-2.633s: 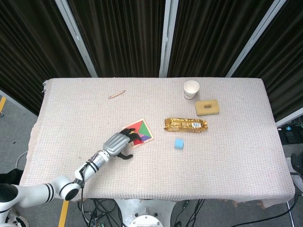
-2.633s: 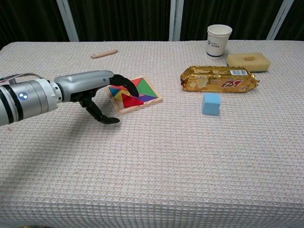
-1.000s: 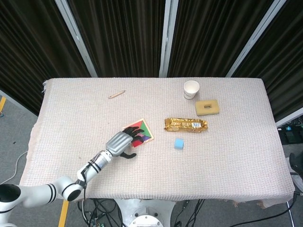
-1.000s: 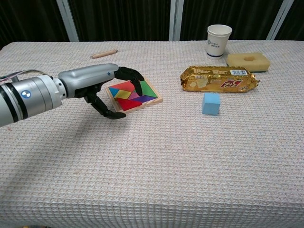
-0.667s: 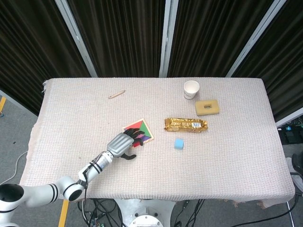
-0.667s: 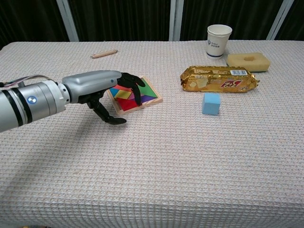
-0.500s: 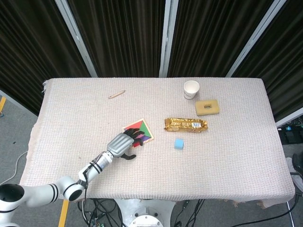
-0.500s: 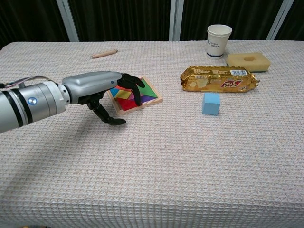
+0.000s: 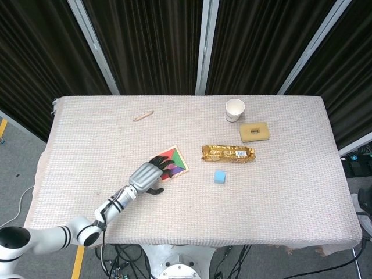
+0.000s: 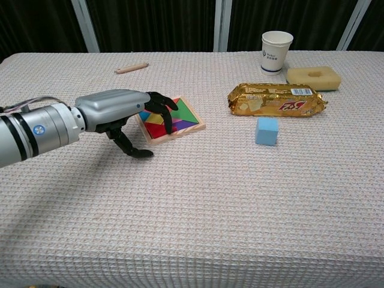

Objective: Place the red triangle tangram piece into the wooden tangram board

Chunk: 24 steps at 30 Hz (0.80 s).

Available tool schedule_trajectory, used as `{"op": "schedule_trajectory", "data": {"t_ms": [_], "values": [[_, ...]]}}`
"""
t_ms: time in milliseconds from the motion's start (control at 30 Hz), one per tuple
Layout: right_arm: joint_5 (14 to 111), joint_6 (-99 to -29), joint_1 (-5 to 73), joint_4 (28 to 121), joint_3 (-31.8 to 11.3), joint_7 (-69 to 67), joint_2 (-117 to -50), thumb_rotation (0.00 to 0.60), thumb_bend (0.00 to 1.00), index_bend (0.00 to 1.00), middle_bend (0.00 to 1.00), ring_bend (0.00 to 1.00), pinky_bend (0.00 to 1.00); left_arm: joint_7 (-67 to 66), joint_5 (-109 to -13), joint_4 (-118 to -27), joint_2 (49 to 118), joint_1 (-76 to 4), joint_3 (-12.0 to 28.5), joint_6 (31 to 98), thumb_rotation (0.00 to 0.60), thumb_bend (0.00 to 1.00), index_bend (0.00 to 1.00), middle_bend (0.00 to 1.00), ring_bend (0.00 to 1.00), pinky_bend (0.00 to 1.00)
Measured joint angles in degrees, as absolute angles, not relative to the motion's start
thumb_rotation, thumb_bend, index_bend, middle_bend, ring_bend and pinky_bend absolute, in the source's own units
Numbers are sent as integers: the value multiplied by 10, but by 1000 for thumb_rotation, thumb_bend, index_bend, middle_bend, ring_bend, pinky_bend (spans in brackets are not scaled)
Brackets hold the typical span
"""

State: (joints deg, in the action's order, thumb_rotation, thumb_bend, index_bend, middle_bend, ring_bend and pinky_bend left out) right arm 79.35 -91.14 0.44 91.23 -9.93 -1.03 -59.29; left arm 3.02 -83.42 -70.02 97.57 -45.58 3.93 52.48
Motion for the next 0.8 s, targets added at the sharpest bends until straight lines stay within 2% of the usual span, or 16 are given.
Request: {"op": "schedule_trajectory", "data": {"t_ms": [333, 600, 800], "values": [[796, -912, 5, 915, -99, -7, -593, 600, 348, 0, 0, 0, 0, 41, -832, -710, 965, -452, 39, 525, 600, 259, 373, 82, 0, 92], [796, -912, 5, 916, -99, -6, -592, 600, 349, 0, 0, 0, 0, 62, -844, -726, 959, -451, 49, 552, 600, 258, 370, 82, 0, 92], [795, -911, 5, 914, -99, -6, -593, 600, 349, 0, 0, 0, 0, 37, -828, -706, 964, -457, 57, 535, 600, 259, 338, 82, 0, 91]]}}
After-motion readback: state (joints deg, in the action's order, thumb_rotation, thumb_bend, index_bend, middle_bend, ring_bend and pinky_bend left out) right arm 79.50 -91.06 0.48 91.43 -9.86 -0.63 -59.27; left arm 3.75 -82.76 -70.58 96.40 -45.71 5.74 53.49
